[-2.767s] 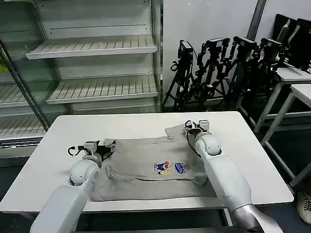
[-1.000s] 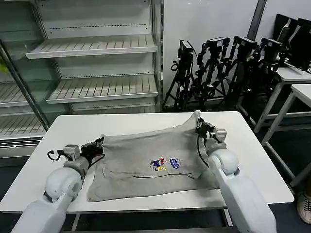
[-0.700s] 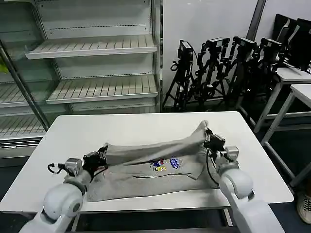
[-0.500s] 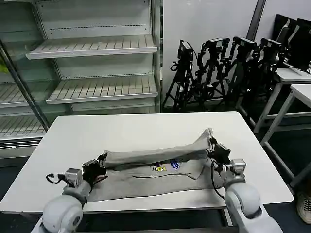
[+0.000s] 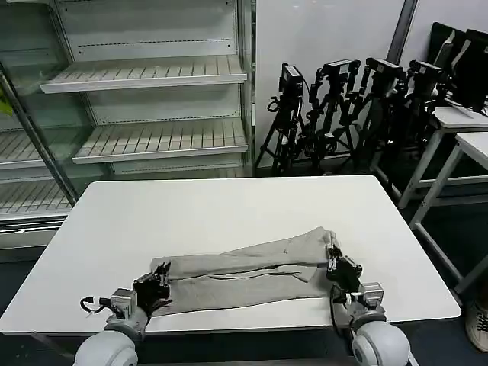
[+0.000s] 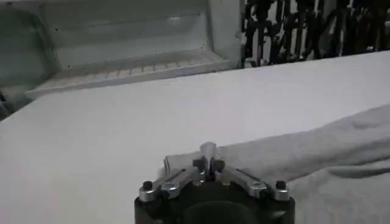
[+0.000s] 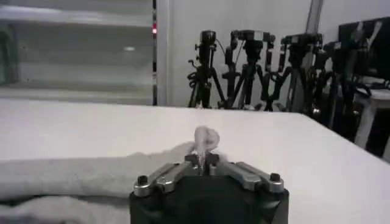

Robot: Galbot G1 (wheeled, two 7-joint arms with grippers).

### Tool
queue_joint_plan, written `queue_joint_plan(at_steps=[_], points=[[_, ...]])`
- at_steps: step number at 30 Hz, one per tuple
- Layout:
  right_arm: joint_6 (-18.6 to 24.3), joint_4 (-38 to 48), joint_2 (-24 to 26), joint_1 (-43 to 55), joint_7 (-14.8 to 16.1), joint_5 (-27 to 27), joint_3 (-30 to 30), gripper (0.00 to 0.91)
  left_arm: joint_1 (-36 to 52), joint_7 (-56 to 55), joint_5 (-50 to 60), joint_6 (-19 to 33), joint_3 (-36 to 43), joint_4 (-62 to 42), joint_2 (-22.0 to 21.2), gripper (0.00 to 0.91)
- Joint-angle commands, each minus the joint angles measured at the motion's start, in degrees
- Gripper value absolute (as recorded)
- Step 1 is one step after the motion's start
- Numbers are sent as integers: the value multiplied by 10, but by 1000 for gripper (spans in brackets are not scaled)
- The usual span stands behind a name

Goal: Fold and organize the clothes.

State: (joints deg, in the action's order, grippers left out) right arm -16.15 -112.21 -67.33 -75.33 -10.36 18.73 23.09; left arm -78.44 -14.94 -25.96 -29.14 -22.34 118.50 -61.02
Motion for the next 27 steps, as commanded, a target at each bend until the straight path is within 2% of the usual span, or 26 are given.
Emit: queue_joint_plan(at_steps=[1,9,13,21,22,23,24,27], points=[[5,-47,-9,-54,-4,-12,23,907,-32,-7,19,32,-16,15,-38,907],[25,-130,-13,-150,-4,-18,75,907,-64,-48,-12,46,-53,65,-100,907],[27,-152,-16,-173,-4,-20,87,907,-51,-63,-55,44,-57,45,-115,907],[28,-165,-21,-188,-5,-21,95,907,-26,-63,-69,38,-35,-20,-128,907],[28,-166,-23,-190,-5,-21,96,907,-27,-62,-70,39,-33,-24,-130,776],[28,-168,-23,-192,-5,-21,97,907,-32,-61,-70,41,-29,-24,-131,111],[28,-170,-24,-194,-4,-21,98,907,-37,-60,-70,44,-24,-23,-132,20],[28,-173,-25,-199,-5,-21,101,907,-49,-57,-68,49,-12,-12,-135,10]])
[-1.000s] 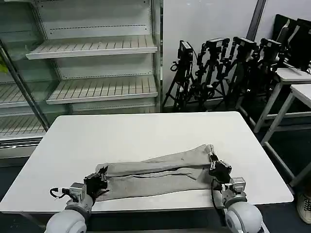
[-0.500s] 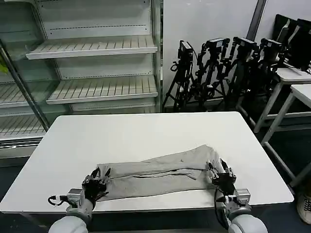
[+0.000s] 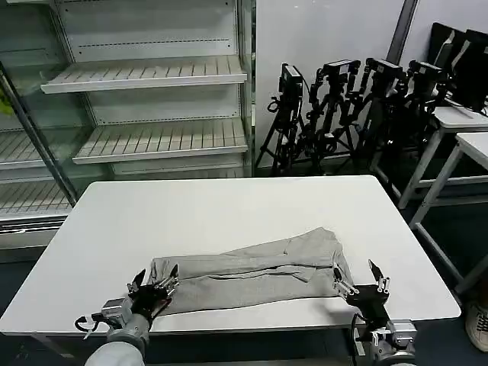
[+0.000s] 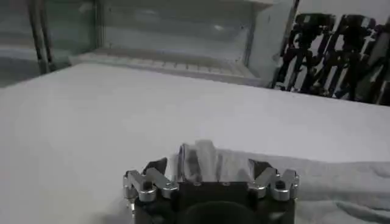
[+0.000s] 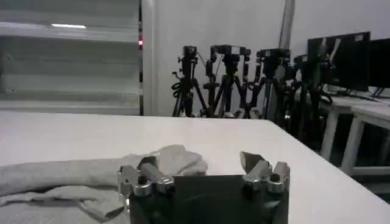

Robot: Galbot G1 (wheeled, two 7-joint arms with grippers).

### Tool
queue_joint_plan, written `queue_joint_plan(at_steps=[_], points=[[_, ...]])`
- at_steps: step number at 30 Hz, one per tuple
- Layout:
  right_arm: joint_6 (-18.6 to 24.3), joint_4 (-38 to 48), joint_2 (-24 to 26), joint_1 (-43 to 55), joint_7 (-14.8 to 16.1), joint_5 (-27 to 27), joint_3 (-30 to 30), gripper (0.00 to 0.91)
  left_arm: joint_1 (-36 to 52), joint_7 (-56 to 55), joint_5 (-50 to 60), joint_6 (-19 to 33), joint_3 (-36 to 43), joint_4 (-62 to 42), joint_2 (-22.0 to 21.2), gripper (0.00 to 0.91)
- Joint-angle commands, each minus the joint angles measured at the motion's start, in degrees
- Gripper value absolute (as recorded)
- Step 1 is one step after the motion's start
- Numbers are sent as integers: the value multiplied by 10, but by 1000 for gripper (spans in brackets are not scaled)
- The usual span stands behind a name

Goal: Fold and organize the clothes.

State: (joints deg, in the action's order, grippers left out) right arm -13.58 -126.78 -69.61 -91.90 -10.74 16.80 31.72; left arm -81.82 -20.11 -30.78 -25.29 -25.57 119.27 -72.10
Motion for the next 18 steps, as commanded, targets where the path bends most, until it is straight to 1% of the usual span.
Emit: queue_joint_plan(at_steps=[1,2,9,10,18], points=[[3,-28,-3,-35,-1,-2,15,907,-17,-5,-19,11,23,-18,-26,10],[3,-29,-4,-35,-1,-2,16,907,-17,-5,-19,10,24,-18,-28,20],[2,-38,-9,-44,-2,-5,15,907,-21,-6,-39,8,17,-13,-27,10],[2,-39,-10,-45,-2,-6,15,907,-22,-6,-50,8,15,-12,-27,20],[2,-49,-14,-50,-5,-7,15,907,-26,0,-157,7,-14,15,-26,10]])
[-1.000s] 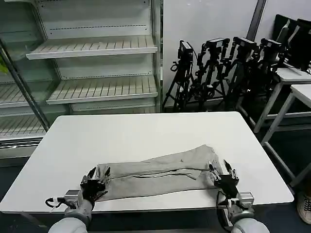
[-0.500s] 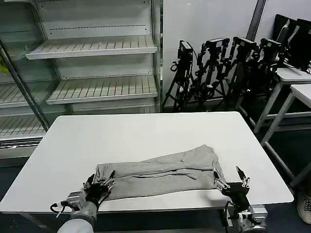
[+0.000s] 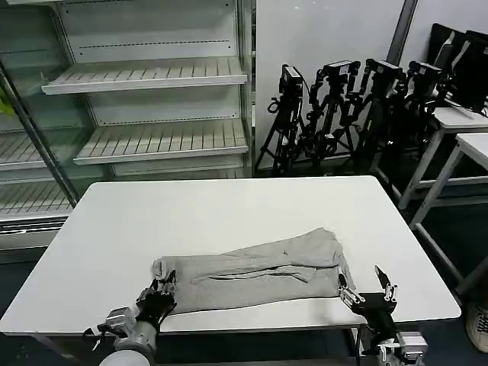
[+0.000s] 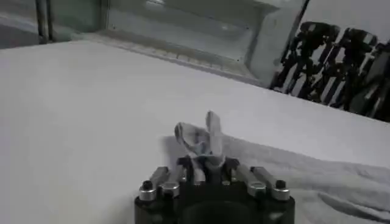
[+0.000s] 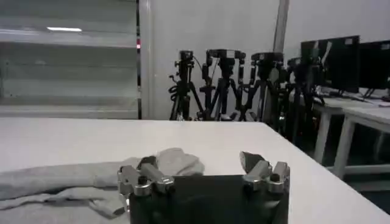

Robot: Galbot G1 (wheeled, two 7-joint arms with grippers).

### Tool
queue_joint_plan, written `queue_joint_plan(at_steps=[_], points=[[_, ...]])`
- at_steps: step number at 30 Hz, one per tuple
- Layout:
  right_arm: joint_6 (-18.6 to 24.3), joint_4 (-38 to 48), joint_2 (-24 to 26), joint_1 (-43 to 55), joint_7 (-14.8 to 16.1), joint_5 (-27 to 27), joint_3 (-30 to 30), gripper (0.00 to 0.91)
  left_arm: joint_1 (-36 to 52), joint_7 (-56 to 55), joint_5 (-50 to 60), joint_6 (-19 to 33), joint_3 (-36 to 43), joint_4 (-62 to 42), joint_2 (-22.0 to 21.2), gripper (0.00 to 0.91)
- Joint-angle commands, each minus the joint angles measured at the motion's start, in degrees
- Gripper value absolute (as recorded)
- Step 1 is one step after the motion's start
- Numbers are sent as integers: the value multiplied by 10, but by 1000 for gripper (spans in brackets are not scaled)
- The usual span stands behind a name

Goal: Fold and organize the clothes.

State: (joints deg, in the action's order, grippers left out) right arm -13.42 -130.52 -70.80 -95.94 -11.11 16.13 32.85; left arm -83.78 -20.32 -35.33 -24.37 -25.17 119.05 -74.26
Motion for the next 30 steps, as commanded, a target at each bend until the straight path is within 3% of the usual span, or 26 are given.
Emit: queue_joint_plan(at_steps=[1,10,21,25,30], points=[[1,-12,-2,-10,-2,0,4,907,-7,2,-143,-3,-28,20,-4,10],[2,-20,-5,-18,-3,2,10,907,0,-1,-344,-35,-156,23,16,10],[5,-15,-5,-18,-4,6,13,907,39,0,-511,-87,-359,-76,141,10],[4,-15,-6,-17,-4,5,10,907,43,-9,-566,-87,-384,-66,158,10],[4,-11,-13,-17,-4,0,4,907,37,-18,-582,-86,-313,30,117,20]])
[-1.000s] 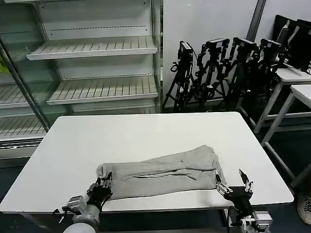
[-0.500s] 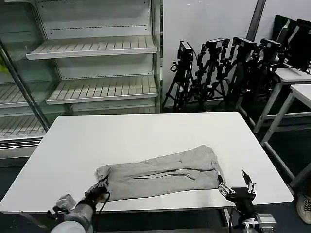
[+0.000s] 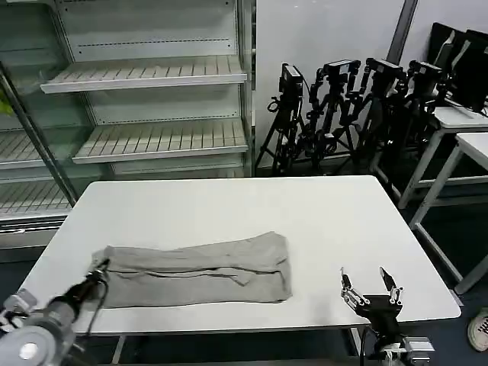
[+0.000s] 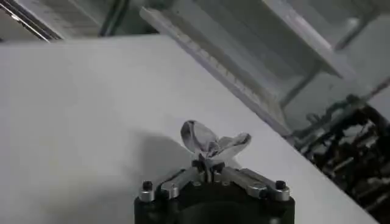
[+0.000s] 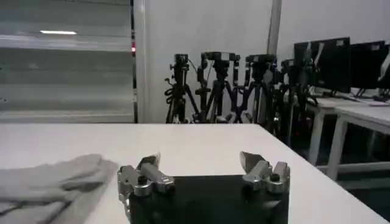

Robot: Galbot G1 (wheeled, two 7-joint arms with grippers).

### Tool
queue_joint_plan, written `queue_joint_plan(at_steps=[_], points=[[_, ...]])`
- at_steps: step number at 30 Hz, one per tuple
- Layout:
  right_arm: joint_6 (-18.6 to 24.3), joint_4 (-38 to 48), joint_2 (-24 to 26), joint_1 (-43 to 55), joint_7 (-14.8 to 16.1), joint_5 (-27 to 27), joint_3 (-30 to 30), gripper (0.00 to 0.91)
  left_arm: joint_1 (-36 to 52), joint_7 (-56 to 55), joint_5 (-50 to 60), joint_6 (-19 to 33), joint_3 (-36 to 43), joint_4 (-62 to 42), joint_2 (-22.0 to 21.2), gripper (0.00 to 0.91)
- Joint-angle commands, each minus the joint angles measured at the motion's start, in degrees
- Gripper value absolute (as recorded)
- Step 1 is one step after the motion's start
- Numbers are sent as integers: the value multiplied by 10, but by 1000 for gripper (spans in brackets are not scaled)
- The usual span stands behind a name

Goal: Fold and organize the clothes.

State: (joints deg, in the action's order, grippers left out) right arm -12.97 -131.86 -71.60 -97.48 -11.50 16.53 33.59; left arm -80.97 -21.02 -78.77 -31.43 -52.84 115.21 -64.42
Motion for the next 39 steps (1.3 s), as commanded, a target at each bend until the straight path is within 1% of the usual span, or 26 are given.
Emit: queue_joint_plan(at_steps=[1,3,4,6,7,8,10,12,13,15,18,22,27,30,33,34,35,36,39], points=[[0,3,-6,-1,0,-5,-6,907,8,-12,-146,-16,-23,75,8,10],[-1,1,-11,-5,0,-11,-10,907,14,-18,-144,-16,32,105,-25,20],[0,0,-12,-6,-1,-12,-10,907,17,-21,-144,-16,40,105,-33,20],[0,-3,-16,-12,0,-17,-11,907,34,-26,-141,-14,96,127,-60,10],[0,-3,-16,-13,0,-17,-11,907,39,-26,-138,-14,104,130,-68,10],[1,-4,-20,-19,0,-19,-10,907,47,-27,-134,-13,135,132,-77,10],[3,-5,-23,-26,1,-22,-9,907,62,-33,-135,-12,168,132,-97,10],[5,-7,-27,-33,1,-24,-7,907,80,-37,-128,-8,199,126,-120,10],[6,-8,-28,-36,1,-24,-5,907,85,-38,-123,-7,210,122,-124,20],[7,-9,-30,-43,2,-25,-1,907,99,-39,-106,-5,240,114,-145,10],[9,-11,-31,-49,2,-24,4,907,117,-39,-61,-1,290,87,-176,10],[11,-12,-31,-52,2,-21,11,907,134,-40,-25,4,332,54,-208,10],[13,-9,-30,-53,2,-17,15,907,153,-41,8,9,357,12,-230,20],[14,-4,-29,-48,2,-15,14,907,156,-41,19,10,371,0,-231,10],[13,2,-30,-40,1,-15,11,907,157,-39,37,12,387,-8,-231,20],[13,4,-30,-38,1,-15,10,907,157,-39,42,12,390,-11,-231,40],[13,6,-31,-36,1,-15,8,907,158,-38,46,11,392,-15,-232,705],[12,7,-31,-33,1,-15,6,907,160,-37,53,9,395,-19,-234,907],[11,9,-32,-28,1,-15,4,907,161,-30,59,9,396,-16,-234,907]])
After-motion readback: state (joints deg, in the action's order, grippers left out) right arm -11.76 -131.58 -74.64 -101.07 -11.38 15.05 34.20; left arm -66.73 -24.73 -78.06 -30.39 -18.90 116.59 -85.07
